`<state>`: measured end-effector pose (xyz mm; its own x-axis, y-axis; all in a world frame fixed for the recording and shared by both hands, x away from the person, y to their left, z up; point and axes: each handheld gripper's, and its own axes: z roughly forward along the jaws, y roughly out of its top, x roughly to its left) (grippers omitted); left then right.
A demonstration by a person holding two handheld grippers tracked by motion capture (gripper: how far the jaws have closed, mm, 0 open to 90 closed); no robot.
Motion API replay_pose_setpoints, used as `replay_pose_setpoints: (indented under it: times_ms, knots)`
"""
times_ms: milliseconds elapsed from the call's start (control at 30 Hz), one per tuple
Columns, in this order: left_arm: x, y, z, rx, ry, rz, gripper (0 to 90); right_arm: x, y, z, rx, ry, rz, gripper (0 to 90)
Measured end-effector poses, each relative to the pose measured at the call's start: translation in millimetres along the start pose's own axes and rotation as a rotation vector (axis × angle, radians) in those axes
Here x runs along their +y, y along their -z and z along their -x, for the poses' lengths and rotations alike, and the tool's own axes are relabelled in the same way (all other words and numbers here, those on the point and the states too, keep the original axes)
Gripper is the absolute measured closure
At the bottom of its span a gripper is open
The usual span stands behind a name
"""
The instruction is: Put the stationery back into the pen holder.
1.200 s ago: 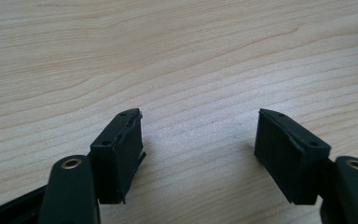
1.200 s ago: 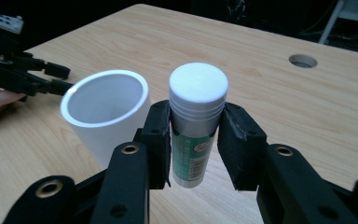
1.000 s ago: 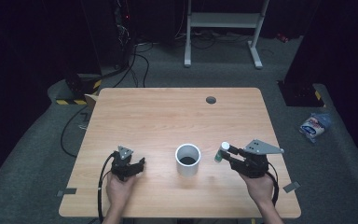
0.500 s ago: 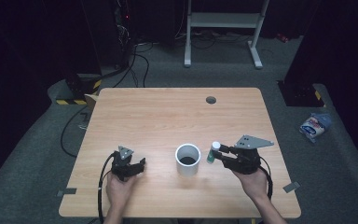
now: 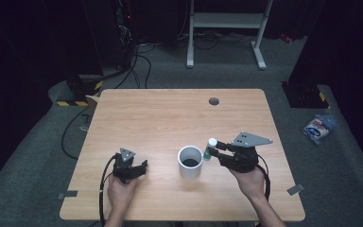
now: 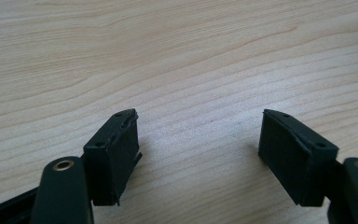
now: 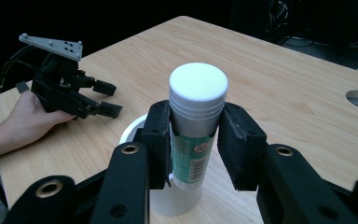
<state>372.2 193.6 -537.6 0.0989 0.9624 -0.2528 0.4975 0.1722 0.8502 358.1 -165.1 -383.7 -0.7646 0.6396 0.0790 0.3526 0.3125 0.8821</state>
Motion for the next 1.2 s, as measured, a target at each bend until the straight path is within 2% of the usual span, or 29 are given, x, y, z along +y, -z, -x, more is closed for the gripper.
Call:
replay_pose_setpoints:
  times_ms: [400, 567, 733, 867, 967, 1200]
  knots:
    - [0.4, -0.4, -0.7, 0.004, 0.002, 0.003, 28.8, 14.7, -8.4, -7.3, 0.031, 0.02, 0.0, 64.8]
    - [0.6, -0.9, -0.7, 0.003, 0.01, 0.009, 29.1, 21.0, -20.4, -12.8, 0.048, 0.039, -0.007, 64.7]
    - [0.7, -0.8, -0.7, 0.003, 0.012, 0.008, 29.3, 23.6, -37.9, -16.1, 0.064, 0.045, -0.037, 64.7]
    - [0.7, -0.9, -0.7, 0.004, 0.011, 0.01, 29.3, 19.1, -52.1, -18.6, 0.075, 0.05, -0.058, 64.7]
    - [0.5, -1.3, 0.2, 0.005, 0.025, 0.016, 29.4, 12.9, -58.0, -19.2, 0.064, 0.054, -0.085, 64.7]
    - [0.7, -1.2, -0.4, 0.008, 0.019, 0.014, 29.6, -0.1, -66.7, -17.5, 0.061, 0.043, -0.12, 64.6]
